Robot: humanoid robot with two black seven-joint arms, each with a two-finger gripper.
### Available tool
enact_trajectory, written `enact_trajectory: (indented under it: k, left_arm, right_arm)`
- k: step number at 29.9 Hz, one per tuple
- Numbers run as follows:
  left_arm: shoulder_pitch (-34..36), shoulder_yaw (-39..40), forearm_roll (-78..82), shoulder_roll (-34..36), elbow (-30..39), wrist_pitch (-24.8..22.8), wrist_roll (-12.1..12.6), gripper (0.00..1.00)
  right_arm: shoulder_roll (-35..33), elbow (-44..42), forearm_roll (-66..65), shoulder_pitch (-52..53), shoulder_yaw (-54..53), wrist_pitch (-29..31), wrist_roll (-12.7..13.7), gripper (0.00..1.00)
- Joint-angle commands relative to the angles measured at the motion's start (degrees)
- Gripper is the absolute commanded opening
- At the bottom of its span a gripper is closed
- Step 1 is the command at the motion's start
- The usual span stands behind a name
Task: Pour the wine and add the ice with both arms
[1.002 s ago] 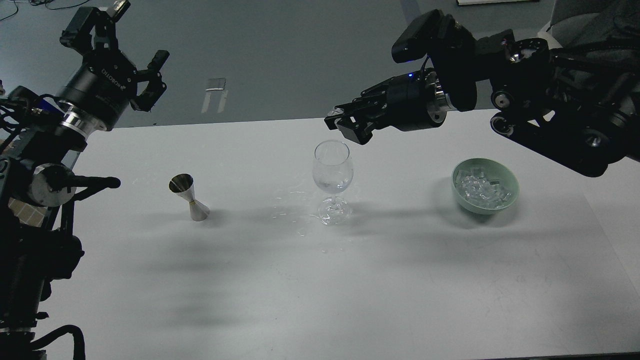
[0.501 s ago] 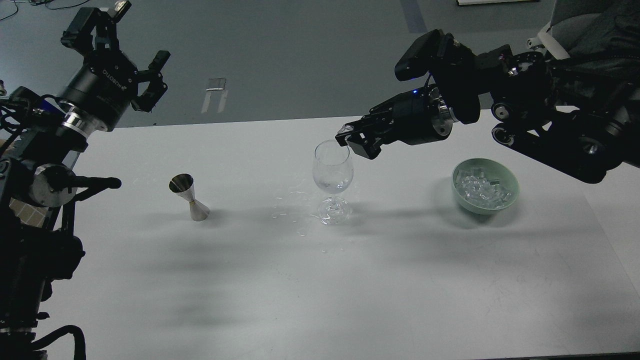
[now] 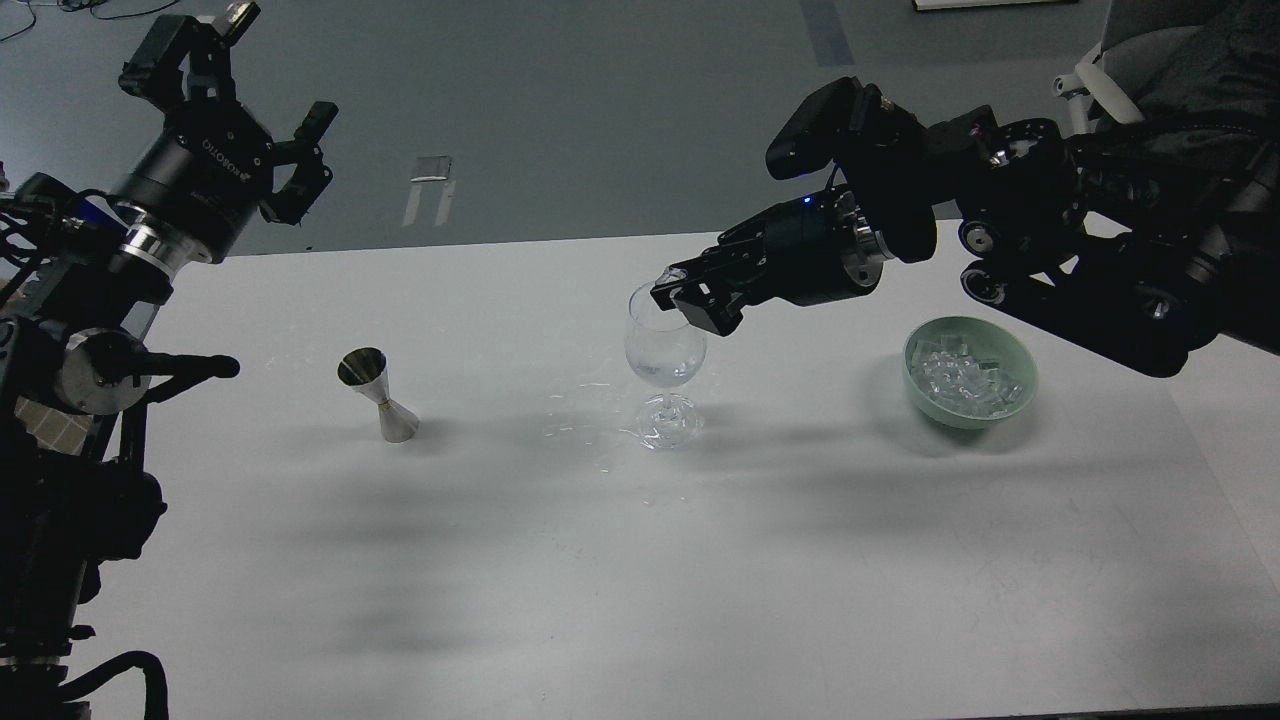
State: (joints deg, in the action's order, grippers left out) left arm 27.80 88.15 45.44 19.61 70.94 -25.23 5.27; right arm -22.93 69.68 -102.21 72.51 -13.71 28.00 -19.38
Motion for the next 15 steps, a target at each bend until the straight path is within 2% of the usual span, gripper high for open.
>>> enact_trajectory:
  k: [1, 2, 7, 15]
  left_arm:
    - [0.0, 0.0, 0.0, 0.2, 0.0, 0.0, 0.0, 0.98]
    - [0.0, 0.0, 0.0, 0.2, 0.0, 0.0, 0.0, 0.98]
    - [0.1, 0.0, 0.0, 0.2, 0.0, -0.1, -0.1, 0.98]
    - [0.3, 0.0, 0.0, 0.3, -0.1, -0.1, 0.0, 0.98]
  right_arm:
    - [0.1, -0.1, 0.0, 0.0, -0.1, 0.0, 0.3, 0.51]
    - [0.1, -0.2, 0.3, 0.0, -0.1, 0.0, 0.3, 0.56]
    - [0.1, -0.1, 1.7, 0.1, -0.1, 0.0, 0.5, 0.62]
    - [-1.2, -1.6, 7.5, 5.3, -4.6, 0.0, 0.8, 0.63]
